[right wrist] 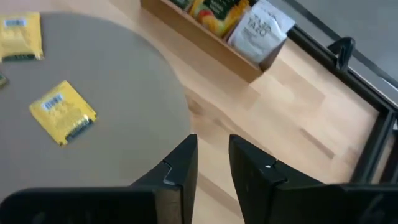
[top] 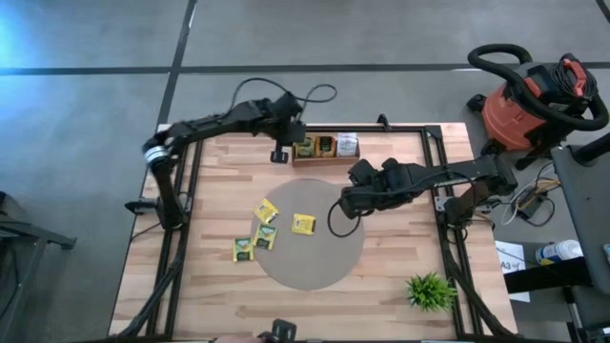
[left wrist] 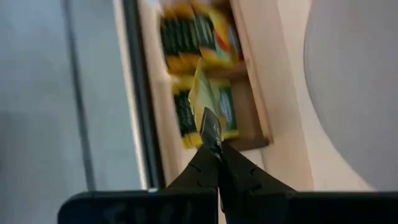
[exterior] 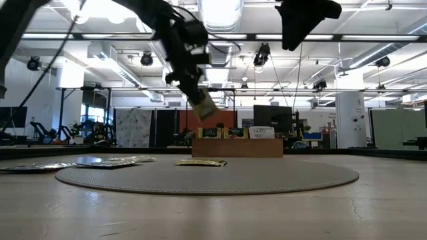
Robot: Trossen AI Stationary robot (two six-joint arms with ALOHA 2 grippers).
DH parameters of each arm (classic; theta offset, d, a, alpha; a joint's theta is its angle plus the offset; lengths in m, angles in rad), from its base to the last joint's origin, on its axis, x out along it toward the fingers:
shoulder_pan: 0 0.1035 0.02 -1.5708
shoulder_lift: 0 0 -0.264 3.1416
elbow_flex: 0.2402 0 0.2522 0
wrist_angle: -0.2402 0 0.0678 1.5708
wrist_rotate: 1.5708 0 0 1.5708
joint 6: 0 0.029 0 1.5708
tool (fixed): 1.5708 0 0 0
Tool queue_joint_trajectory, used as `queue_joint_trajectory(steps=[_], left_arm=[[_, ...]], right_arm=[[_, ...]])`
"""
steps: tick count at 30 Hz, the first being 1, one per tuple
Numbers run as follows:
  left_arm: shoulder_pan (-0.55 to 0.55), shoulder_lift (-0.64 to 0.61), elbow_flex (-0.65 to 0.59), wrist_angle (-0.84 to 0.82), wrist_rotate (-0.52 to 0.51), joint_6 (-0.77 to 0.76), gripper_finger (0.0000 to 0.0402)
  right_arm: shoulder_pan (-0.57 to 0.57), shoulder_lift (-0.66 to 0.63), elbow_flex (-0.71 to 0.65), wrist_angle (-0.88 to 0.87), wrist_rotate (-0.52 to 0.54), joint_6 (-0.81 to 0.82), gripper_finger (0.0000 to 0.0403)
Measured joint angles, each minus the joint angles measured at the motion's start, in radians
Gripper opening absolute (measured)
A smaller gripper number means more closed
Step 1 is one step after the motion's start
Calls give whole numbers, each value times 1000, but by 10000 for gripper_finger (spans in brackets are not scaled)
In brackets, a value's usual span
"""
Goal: Pick & Place Tea
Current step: Put the yellow tea bag into the left compartment of the wooden organizer
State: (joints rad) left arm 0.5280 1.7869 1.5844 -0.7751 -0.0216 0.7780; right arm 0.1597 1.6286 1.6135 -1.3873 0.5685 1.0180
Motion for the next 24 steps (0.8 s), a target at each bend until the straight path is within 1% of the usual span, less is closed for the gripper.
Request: queue_joint_trajectory(steps=[2, 5, 8, 12, 19, 24], left_arm=[[0, 68, 61, -58, -25, 1, 0], [-2, 135, 122, -83, -38, 0, 0], [-9, 181, 173, -113, -79, 14, 0], [-11, 229, 218, -163, -85, 15, 0], [-15, 271, 227, -248, -85, 14, 0], [-17, 300, 227, -261, -85, -4, 0]], right_arm=[[0, -1, 0, -16, -18, 0, 84], [0, -1, -1, -37, -48, 3, 76], [0, -1, -6, -57, -70, 9, 68], [1, -4, -15, -78, -83, 18, 63], [-2, -34, -22, -83, -82, 9, 63], [-11, -55, -31, -87, -76, 5, 63]])
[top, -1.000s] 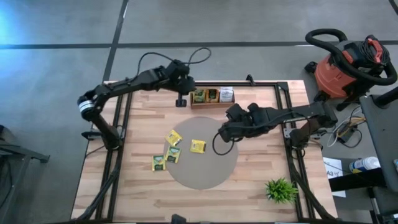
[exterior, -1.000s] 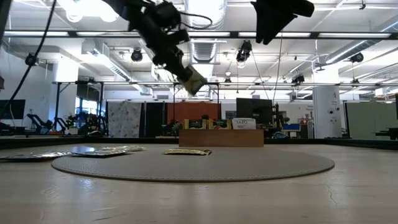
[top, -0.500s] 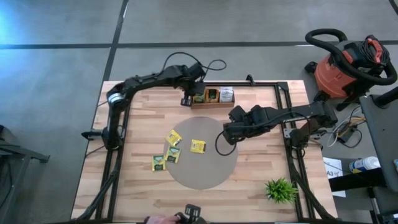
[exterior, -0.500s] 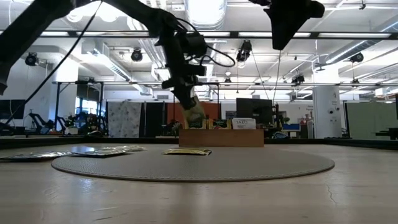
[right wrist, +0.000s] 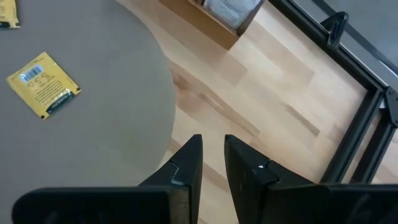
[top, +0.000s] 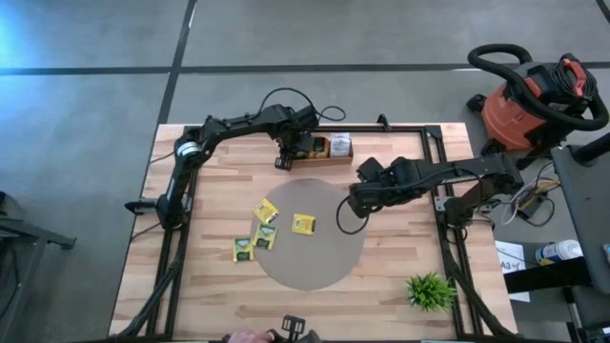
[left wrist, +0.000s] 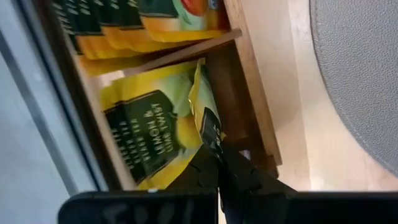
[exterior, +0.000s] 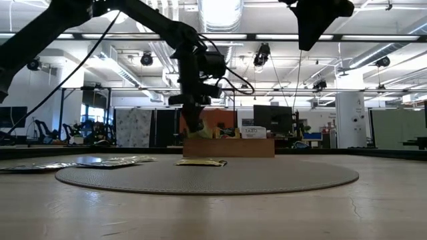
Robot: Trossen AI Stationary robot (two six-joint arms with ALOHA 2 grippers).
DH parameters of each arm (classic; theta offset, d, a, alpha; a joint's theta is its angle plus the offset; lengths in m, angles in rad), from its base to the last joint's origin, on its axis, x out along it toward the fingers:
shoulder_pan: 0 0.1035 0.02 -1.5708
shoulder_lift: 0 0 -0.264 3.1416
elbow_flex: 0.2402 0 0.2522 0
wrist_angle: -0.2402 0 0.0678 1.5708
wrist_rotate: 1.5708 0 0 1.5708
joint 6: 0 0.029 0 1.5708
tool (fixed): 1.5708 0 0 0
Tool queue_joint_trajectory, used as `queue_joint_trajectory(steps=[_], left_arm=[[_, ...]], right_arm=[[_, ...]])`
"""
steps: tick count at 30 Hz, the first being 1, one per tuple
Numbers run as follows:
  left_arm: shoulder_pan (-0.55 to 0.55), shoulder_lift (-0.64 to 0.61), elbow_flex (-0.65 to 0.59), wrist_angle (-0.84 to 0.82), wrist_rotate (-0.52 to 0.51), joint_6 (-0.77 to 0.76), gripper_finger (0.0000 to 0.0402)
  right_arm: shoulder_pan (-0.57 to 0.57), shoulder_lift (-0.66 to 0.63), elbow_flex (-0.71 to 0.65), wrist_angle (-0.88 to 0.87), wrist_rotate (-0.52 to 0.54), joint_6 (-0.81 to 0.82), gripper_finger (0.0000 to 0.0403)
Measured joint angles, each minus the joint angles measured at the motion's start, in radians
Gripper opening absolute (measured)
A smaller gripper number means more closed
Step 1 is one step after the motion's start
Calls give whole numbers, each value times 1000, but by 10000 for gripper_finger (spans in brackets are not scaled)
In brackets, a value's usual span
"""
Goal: Pick & Place Tea
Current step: Put the yellow tea bag into the left compartment of the wooden organizer
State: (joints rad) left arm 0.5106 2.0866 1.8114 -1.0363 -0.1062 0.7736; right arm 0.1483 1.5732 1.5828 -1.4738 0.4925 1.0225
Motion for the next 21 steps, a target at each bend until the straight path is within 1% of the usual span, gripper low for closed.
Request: queue_joint_trajectory(steps=[6, 13, 16, 21], left_arm=[[0, 14, 0, -16, -1, -16, 0], [0, 14, -1, 42, -20, -26, 0], [0, 14, -1, 55, -23, -56, 0], [0, 14, -1, 72, -23, -101, 18]], right_arm=[[-5, -13, -12, -1, 3, -8, 63], [-5, -16, -46, -3, 3, -8, 63], [-5, -16, -56, -3, 3, -5, 63], [-5, -16, -57, 2, 3, -5, 63]])
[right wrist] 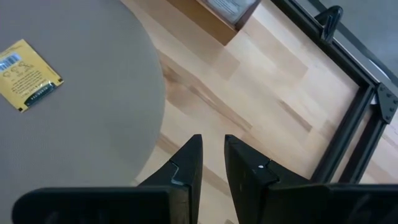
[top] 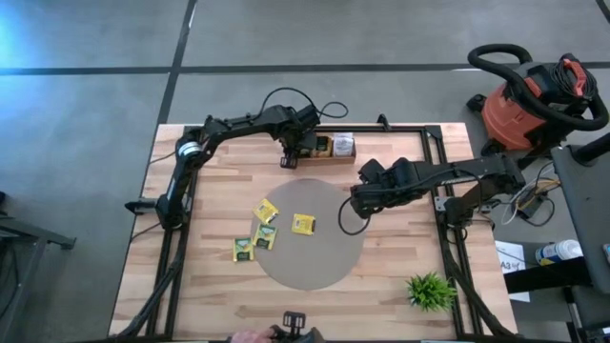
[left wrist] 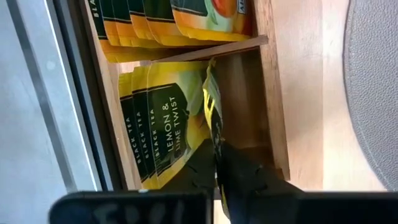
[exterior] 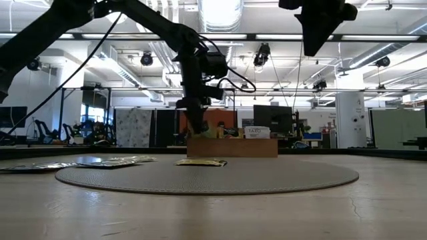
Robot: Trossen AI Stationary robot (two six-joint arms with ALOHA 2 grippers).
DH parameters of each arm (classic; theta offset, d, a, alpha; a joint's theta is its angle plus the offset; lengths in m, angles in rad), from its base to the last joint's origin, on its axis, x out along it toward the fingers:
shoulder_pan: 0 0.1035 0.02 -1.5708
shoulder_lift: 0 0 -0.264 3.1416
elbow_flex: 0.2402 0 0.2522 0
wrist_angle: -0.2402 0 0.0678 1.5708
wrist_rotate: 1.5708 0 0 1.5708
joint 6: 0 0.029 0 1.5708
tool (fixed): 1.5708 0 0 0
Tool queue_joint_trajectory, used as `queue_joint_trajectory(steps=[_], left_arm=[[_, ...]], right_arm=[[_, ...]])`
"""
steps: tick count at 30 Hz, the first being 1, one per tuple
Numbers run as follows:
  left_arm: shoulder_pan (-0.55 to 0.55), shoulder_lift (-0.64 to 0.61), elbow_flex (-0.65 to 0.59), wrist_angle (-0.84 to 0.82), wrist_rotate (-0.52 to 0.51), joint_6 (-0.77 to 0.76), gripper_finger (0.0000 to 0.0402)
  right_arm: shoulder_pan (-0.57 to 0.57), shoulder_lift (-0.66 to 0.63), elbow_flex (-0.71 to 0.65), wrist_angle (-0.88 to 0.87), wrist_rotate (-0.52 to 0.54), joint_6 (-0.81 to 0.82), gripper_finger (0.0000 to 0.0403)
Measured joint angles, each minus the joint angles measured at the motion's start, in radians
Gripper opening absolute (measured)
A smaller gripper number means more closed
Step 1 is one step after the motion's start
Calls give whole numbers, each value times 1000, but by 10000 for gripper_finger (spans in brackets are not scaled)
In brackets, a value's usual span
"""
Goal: Pick & Place Tea
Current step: Put the yellow tea bag into the left compartment of the wooden organizer
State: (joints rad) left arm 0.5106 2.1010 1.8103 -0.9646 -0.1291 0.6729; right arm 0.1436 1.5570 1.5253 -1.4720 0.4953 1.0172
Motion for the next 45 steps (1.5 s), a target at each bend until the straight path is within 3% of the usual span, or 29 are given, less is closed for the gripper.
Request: queue_joint_trajectory(steps=[6, 12, 16, 26, 30, 34, 40, 45], left_arm=[[-2, 0, 0, 5, -10, -2, 59], [-12, -8, 0, 6, -175, -1, 79], [-19, -56, 0, -4, -201, -56, 80], [-55, -283, -35, -100, 28, -390, 80], [-96, -419, -159, -90, 101, -433, 80], [-154, -576, -366, -53, 160, -465, 80], [-265, -806, -718, 99, 180, -639, 80], [-378, -938, -908, 181, 214, -812, 80]], right_arm=[[0, 0, 0, 12, 1, -4, 63], [0, 0, -1, 14, 1, -8, 63], [0, 0, -1, 17, 1, -20, 63], [0, 0, -2, 61, 2, -23, 63], [0, 0, -4, 146, 0, -34, 63], [0, 3, -13, 266, -24, -72, 63], [-1, 16, -76, 495, -128, -139, 63], [-1, 16, -160, 726, -223, -141, 63]])
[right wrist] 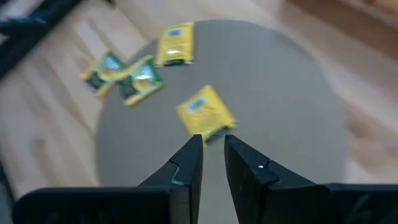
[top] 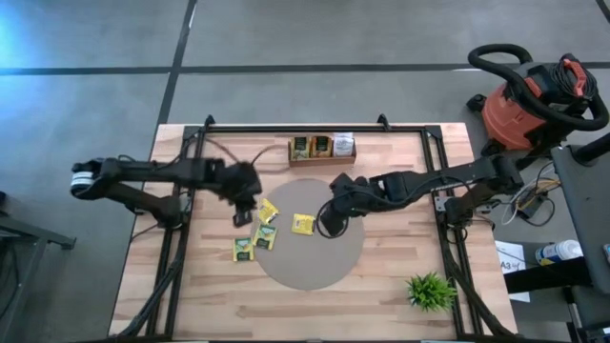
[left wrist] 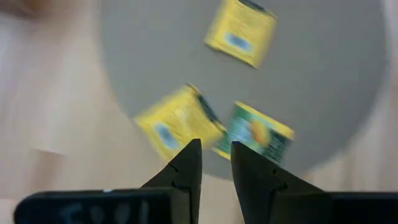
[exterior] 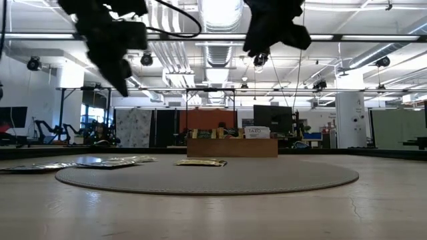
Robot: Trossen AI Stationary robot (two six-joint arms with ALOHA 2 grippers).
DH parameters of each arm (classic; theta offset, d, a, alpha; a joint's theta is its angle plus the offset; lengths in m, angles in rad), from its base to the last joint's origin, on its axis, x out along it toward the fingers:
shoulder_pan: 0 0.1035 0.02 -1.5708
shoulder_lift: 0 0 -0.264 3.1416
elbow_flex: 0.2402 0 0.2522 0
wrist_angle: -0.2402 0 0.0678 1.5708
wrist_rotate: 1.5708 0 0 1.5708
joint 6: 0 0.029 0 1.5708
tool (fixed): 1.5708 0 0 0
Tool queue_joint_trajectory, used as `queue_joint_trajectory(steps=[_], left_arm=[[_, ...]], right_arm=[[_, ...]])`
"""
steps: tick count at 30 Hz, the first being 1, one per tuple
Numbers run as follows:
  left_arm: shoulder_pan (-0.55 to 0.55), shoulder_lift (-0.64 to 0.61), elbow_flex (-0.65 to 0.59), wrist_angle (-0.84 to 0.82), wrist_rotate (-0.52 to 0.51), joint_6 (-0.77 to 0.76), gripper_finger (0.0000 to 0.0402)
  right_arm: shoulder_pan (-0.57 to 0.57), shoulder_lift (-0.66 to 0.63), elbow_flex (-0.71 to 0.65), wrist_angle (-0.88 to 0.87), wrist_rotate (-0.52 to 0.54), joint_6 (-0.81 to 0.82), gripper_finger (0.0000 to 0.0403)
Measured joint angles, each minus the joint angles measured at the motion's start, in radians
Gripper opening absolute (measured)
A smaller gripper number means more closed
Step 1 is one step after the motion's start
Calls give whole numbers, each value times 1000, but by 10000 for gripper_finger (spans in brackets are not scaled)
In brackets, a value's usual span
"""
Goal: Pick & Place Tea
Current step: Put the yellow tea bag into the left compartment of the wooden organizer
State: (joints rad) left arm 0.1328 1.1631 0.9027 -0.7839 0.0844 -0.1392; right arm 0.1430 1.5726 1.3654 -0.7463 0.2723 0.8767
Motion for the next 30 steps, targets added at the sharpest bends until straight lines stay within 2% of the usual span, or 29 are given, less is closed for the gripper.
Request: queue_joint_trajectory(steps=[5, 8, 12, 15, 17, 21, 25, 30], left_arm=[[-134, -61, -110, 15, 31, -86, 80], [-206, -70, -162, 15, 38, -139, 80], [-288, -69, -226, 18, 136, -199, 80], [-338, -66, -280, 51, 152, -243, 80], [-362, -66, -320, 109, 168, -262, 80], [-382, -63, -412, 327, 223, -333, 80], [-381, -53, -482, 517, 231, -407, 80], [-382, -32, -516, 547, 204, -404, 80]], right_arm=[[1, 0, -83, 160, -44, 80, 63], [2, 0, -124, 202, -50, 135, 63], [17, 0, -159, 208, -69, 201, 63], [35, 0, -176, 212, -72, 240, 63], [45, 0, -187, 213, -72, 259, 63], [64, 0, -209, 223, -72, 298, 63], [71, 0, -237, 265, -72, 319, 63], [70, 0, -271, 315, -72, 325, 63]])
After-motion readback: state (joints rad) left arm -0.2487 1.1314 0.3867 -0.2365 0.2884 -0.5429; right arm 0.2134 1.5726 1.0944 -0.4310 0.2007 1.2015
